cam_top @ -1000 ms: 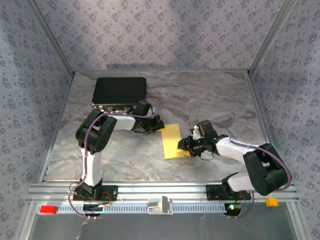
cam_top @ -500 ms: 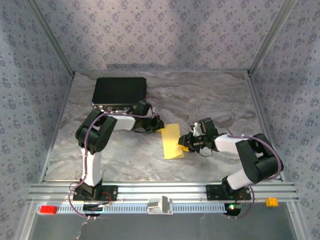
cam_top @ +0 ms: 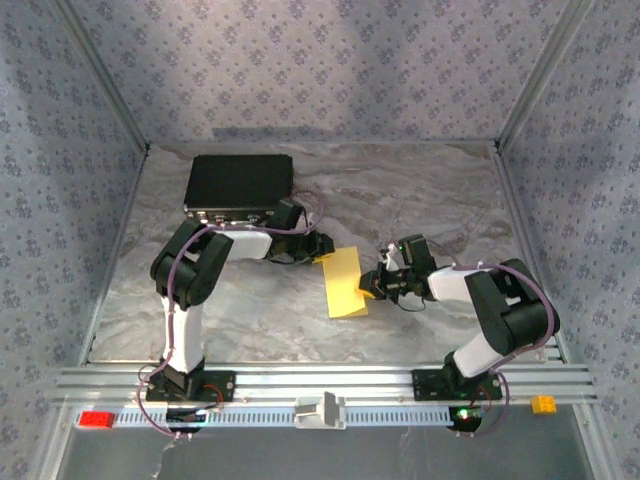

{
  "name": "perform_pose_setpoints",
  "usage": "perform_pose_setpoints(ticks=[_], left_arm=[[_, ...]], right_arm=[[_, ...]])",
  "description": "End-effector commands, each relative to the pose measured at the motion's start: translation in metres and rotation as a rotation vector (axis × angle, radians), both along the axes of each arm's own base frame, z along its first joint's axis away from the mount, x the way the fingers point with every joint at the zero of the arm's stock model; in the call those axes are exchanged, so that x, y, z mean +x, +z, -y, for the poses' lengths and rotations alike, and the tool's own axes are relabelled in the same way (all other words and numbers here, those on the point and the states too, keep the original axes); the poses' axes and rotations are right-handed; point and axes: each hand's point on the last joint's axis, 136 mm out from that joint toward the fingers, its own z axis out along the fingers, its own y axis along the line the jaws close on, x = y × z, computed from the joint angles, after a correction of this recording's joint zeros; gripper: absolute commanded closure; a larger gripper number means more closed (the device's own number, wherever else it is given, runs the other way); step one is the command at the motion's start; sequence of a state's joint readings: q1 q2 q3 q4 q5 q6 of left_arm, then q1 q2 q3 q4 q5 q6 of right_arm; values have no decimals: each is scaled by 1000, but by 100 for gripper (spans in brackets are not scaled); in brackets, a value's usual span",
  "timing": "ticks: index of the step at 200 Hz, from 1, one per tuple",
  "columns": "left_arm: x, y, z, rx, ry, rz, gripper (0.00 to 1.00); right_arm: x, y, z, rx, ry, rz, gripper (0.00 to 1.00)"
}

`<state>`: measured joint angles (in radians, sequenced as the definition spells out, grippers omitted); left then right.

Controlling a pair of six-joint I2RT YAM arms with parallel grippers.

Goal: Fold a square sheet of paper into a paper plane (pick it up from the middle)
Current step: Fold the triangle a second time at the center of the table.

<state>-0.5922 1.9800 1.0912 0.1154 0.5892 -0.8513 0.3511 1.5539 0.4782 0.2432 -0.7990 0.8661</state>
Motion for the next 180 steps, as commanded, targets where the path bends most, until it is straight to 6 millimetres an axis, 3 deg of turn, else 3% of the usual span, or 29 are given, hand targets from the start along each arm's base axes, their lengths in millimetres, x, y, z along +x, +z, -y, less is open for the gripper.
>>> perform_pose_setpoints(ticks=[1,33,69,100,129,180], left_arm=[[1,42,3,-7,-13,87,60],[-3,80,-8,24,8,194,52],[-16,102,-30,76,54,308,49],[-33,107,-37,101,52,415,52],[-60,113,-25,112,-43,582,56],[-109,88,-6,189,-187,636,53]], right_arm=[[7,6,0,22,-65,5,97],[15,12,-5,31,-149,4,97],[14,16,-11,38,-181,-5,95],[12,16,-11,23,-144,10,85],[13,20,-15,29,-76,28,80],[20,17,-14,30,-50,16,82]])
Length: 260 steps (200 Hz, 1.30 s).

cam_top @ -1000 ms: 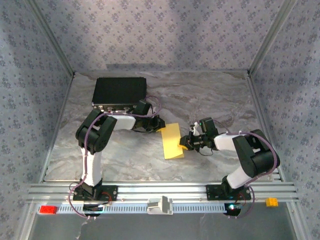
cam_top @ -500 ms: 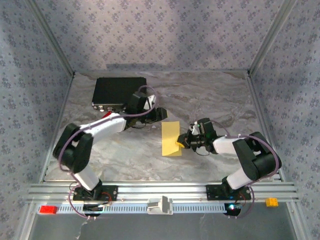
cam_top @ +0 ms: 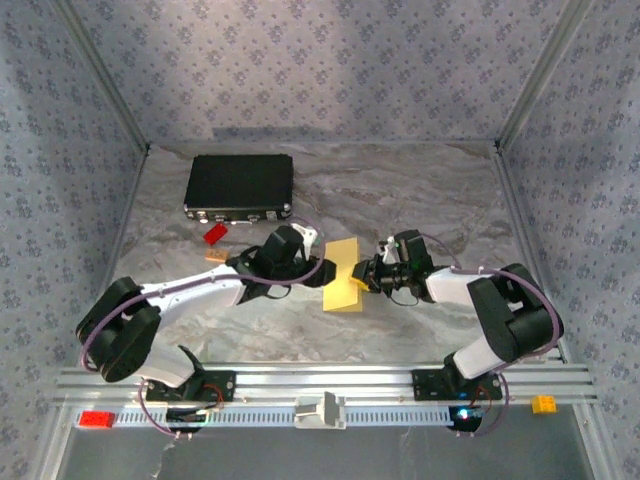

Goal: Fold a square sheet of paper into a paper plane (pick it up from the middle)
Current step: Fold the triangle a second time at the center of the table.

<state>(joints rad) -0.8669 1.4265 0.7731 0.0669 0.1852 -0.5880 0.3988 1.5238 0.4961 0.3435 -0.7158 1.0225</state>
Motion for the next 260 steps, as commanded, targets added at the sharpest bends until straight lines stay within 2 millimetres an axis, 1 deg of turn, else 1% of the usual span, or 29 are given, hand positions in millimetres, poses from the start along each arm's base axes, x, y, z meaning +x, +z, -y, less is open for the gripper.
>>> perform_pose_setpoints(ticks=[1,18,36,52,97,109,128,146,196,228,260], left_arm=[[-11,4,7,43,-40,122,53],[-25,-2,12,111,-67,174,49],[-37,-5,16,213,-95,253,47],[-43,-8,21,310,-122,320,44],[-63,-26,45,482,-232,427,38],[-69,-31,52,522,-268,455,36],[-70,-37,57,593,-288,484,33],[-65,-43,55,647,-269,496,32],[-58,-53,57,737,-262,529,32],[-60,-56,61,754,-276,543,36],[-60,-55,58,758,-262,547,41]], right_arm=[[0,-4,-1,3,43,-17,83],[1,-4,-2,10,46,-24,83],[2,-6,-2,9,44,-29,83],[3,-5,-1,12,40,-32,83],[6,-2,0,12,23,-30,84],[6,-1,1,13,19,-29,84],[7,0,1,13,17,-26,84],[7,-1,1,13,15,-28,84],[7,-1,1,13,14,-26,84],[7,1,1,15,12,-24,84],[7,1,2,16,10,-27,84]])
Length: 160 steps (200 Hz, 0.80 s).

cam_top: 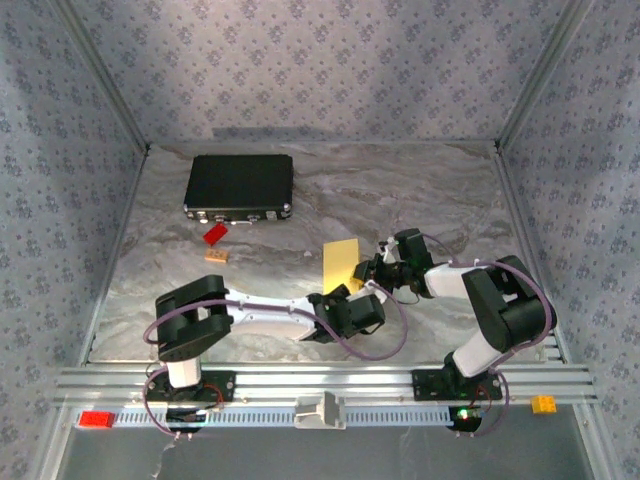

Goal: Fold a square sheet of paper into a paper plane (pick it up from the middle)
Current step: Fold the triangle a second time at the center of the table.

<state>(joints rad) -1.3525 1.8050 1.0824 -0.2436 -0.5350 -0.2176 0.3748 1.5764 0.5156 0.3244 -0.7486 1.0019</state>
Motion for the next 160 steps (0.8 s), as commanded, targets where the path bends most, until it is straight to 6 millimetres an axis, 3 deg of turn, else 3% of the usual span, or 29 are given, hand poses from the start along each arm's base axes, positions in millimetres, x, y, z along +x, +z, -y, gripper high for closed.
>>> perform_pose_setpoints(ticks=[1,53,110,160], left_arm=[[2,7,0,18,3,33,42],[4,18,-2,-32,13,62,69],[6,27,-5,-87,27,53,88],[7,36,-3,-339,30,-214,98]], right_arm=[[5,11,-1,19,-1,13,84],[5,12,0,18,-5,17,83],[4,11,8,9,-25,15,81],[2,12,39,-61,-96,16,77]])
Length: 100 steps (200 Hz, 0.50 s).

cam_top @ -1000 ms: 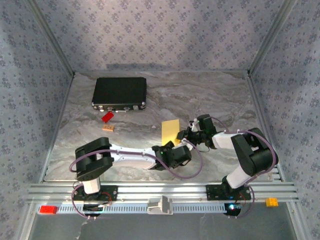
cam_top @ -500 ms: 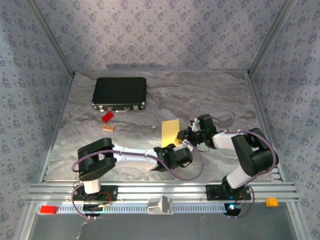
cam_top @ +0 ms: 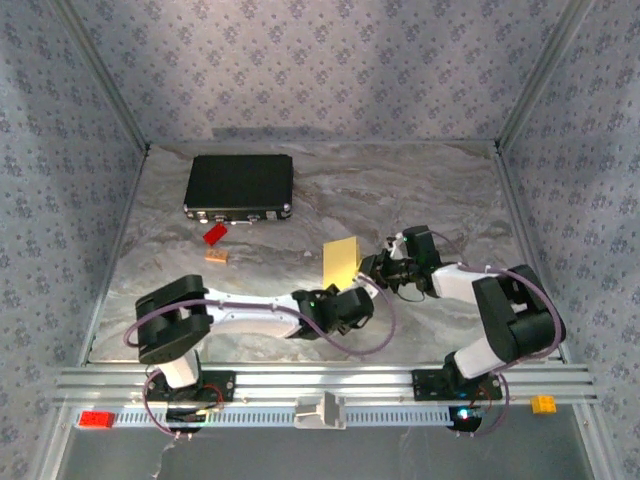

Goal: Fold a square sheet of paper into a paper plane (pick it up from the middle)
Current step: Fold the triangle a second time at the center of the table.

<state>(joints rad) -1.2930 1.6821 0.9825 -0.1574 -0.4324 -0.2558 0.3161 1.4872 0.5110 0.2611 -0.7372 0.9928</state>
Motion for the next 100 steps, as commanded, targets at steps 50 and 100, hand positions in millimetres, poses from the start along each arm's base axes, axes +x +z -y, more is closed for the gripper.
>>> perform_pose_setpoints(ticks=[50,100], left_arm=[[14,22,-4,-434,23,-379,98],[20,15,-12,-465,56,-431,98]], right_arm=[[-24,8,33,-115,-18,17,79],[-49,5,-10,-118,119,26,86]])
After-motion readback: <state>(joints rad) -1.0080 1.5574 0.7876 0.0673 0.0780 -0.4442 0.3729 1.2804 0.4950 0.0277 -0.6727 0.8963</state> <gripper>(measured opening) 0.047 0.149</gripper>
